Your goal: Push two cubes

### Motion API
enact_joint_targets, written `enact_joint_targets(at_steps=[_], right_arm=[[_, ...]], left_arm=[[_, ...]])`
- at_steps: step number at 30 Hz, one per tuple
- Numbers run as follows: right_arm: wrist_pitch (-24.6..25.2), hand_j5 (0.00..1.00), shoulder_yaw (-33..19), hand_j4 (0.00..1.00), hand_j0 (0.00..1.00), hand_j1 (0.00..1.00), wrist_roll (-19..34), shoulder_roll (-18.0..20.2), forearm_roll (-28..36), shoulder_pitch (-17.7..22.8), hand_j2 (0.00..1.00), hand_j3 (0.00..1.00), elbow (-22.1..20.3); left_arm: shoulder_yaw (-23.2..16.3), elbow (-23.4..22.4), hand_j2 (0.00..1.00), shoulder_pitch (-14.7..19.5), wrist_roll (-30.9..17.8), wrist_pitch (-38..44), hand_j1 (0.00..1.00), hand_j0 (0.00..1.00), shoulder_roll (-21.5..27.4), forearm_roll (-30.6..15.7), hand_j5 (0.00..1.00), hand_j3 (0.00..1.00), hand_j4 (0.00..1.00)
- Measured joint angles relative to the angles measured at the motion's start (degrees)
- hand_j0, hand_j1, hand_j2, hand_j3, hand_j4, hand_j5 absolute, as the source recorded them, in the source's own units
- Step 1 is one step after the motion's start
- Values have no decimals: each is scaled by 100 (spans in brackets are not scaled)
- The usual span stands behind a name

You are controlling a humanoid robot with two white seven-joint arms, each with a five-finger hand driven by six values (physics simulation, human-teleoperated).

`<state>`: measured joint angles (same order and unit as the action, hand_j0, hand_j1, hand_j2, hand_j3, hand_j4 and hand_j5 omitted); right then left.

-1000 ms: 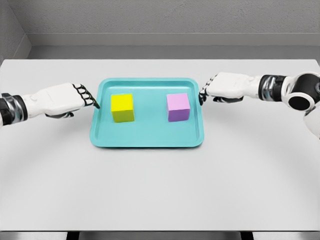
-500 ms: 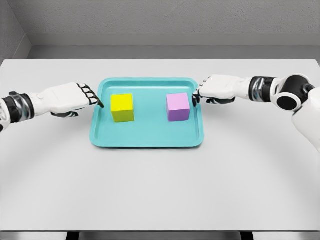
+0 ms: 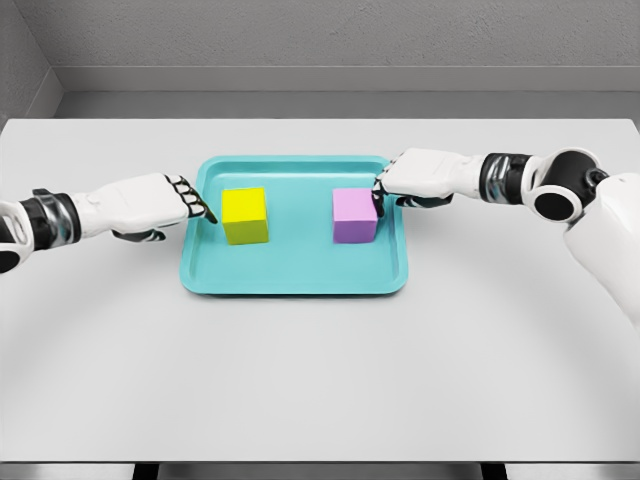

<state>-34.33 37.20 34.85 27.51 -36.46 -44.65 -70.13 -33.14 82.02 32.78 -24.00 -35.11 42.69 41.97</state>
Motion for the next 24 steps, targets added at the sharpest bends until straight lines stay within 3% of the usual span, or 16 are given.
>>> enact_joint_targets(at_steps=[24], right_arm=[[-55, 56, -22, 56, 56, 56, 11, 89, -63, -9, 56, 56, 27]], left_arm=[[-20, 2, 80, 176, -303, 0, 80, 80, -288, -5, 80, 80, 80]])
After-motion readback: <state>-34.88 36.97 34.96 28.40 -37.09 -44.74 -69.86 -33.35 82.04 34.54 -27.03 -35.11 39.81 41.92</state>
